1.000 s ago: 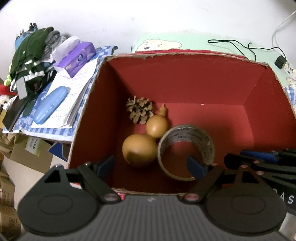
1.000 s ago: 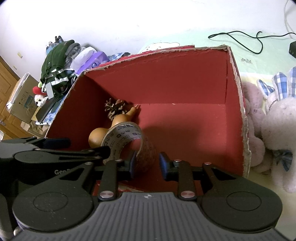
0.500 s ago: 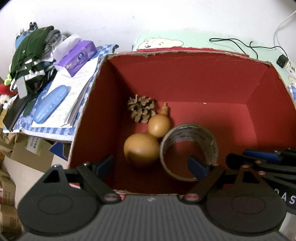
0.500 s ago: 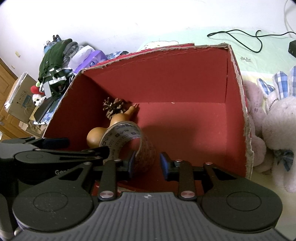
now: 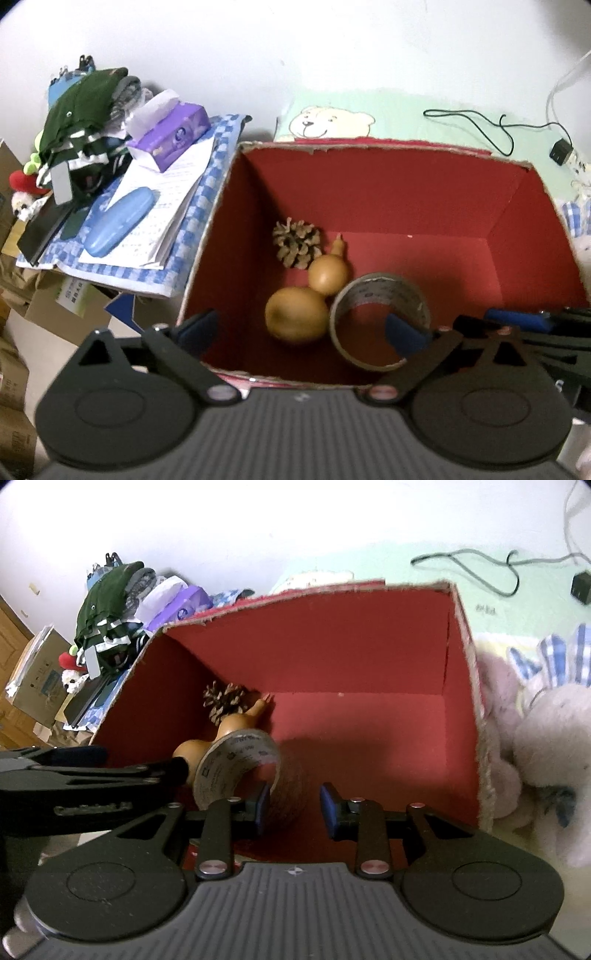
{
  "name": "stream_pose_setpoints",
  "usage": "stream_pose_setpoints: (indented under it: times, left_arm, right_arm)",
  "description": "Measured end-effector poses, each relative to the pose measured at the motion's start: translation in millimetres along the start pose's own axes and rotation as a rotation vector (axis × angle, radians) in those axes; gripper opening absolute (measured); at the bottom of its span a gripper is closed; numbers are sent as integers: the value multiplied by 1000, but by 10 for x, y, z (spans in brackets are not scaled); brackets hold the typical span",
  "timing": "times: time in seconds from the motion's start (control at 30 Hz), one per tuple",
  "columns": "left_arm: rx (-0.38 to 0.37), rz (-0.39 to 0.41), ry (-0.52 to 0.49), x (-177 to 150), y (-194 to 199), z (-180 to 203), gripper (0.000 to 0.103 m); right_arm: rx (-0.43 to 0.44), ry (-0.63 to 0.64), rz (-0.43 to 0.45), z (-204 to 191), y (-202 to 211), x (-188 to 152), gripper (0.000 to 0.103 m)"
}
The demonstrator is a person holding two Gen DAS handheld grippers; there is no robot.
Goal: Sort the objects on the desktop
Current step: 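Withdraw the right gripper up out of the red box, then move the right gripper to the small red gift box beside the bin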
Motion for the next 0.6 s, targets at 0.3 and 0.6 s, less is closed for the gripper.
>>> stream_pose_setpoints:
  times: [0.3,0.6]
  left_arm:
    - [13,21,10,-51,161,43,99]
    - [10,77,52,-167,477,-67,99]
  right_arm:
    - [20,-15,23,35,97,8,32]
    - [64,-4,108,30,360,-16,33]
Point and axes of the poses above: each gripper's, at about its wrist camera, not at the fingertips, and y roughly against the way its jaws point, z to its right, x to its top, the point moved 8 cm from there along -y, roughly the way its jaws point, and after that the axes turned 5 degrees about -x, right-handed, at the moved point
